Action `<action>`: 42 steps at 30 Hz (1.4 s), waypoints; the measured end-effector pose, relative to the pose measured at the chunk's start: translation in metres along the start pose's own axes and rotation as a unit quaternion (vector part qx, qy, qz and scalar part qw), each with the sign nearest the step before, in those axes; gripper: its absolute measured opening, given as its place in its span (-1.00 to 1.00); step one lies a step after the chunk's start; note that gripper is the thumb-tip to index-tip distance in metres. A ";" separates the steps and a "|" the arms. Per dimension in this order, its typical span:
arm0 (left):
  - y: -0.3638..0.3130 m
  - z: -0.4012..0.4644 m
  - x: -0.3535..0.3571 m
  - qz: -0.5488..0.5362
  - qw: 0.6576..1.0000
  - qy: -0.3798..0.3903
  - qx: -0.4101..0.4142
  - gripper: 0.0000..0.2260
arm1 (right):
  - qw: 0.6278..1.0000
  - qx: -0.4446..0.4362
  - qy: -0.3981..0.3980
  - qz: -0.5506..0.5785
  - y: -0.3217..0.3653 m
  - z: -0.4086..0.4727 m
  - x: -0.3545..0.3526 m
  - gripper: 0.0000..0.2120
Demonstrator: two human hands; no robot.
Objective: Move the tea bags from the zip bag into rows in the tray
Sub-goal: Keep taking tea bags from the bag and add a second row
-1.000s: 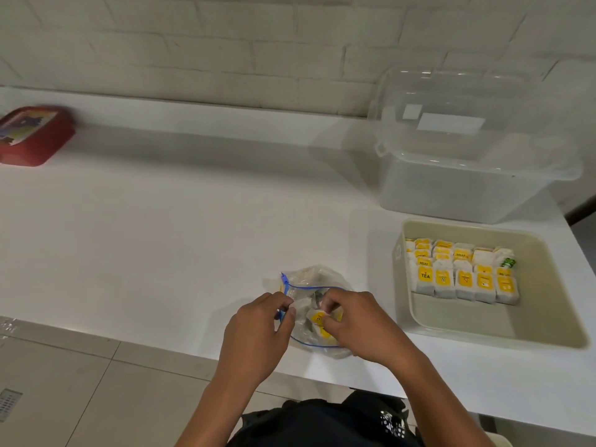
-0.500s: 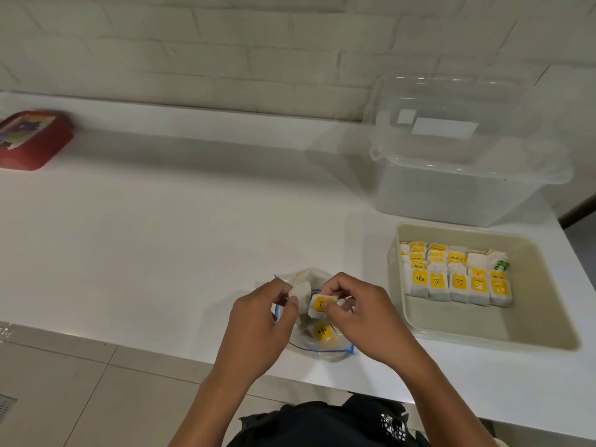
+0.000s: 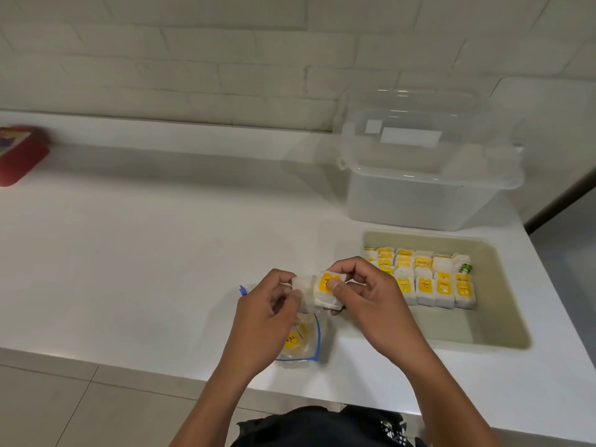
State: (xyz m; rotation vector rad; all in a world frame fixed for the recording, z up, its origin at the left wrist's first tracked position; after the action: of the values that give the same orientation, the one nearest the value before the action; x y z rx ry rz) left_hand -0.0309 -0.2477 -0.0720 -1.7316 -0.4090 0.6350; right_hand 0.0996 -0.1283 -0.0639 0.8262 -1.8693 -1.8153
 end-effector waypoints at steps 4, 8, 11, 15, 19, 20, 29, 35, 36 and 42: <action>-0.007 0.004 0.027 -0.005 1.000 0.014 0.015 -0.82 | 0.999 -0.011 -0.033 0.000 0.001 -0.001 -0.029 -0.89; -0.016 0.009 0.055 0.003 0.999 0.010 0.045 -0.68 | 0.999 -0.013 -0.047 -0.009 -0.006 -0.001 -0.057 -0.83; -0.021 0.013 0.076 0.003 0.998 0.018 0.052 -0.68 | 0.998 -0.020 -0.055 -0.032 -0.012 0.000 -0.073 -0.79; -0.026 0.020 0.094 0.015 0.998 0.013 0.066 -0.69 | 0.996 -0.021 -0.075 -0.053 -0.020 0.003 -0.097 -0.78; -0.020 0.026 0.099 0.022 0.997 -0.024 0.063 -0.69 | 0.988 -0.007 -0.079 -0.130 -0.036 0.010 -0.120 -0.83; -0.018 0.027 0.100 0.025 0.997 -0.033 0.059 -0.69 | 0.987 0.002 -0.073 -0.145 -0.041 0.012 -0.124 -0.84; -0.007 0.036 0.108 0.030 0.998 -0.044 0.028 -0.72 | 0.966 0.071 0.003 -0.249 -0.083 0.042 -0.122 -0.90; -0.008 0.044 0.101 0.027 0.998 -0.053 0.024 -0.76 | 0.926 0.106 0.126 -0.338 -0.102 0.044 -0.096 -0.92; -0.008 0.045 0.100 0.028 0.998 -0.054 0.025 -0.77 | 0.924 0.111 0.130 -0.341 -0.104 0.044 -0.094 -0.93; -0.006 0.047 0.099 0.027 0.998 -0.052 0.020 -0.76 | 0.927 0.117 0.102 -0.341 -0.103 0.052 -0.092 -0.86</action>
State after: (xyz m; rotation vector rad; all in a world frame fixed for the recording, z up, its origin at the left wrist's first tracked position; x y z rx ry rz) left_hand 0.0194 -0.1526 -0.0939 -1.6805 -0.4197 0.7701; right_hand 0.1477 -0.0259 -0.1595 1.8634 -1.8068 -1.7715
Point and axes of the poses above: each hand's wrist, its own z-axis towards the middle knuckle, its own x-axis out of the palm, y = z × x, the point moved 5 cm from there along z, towards the middle knuckle, and after that the axes turned 4 degrees about -z, right-handed, at the moved point
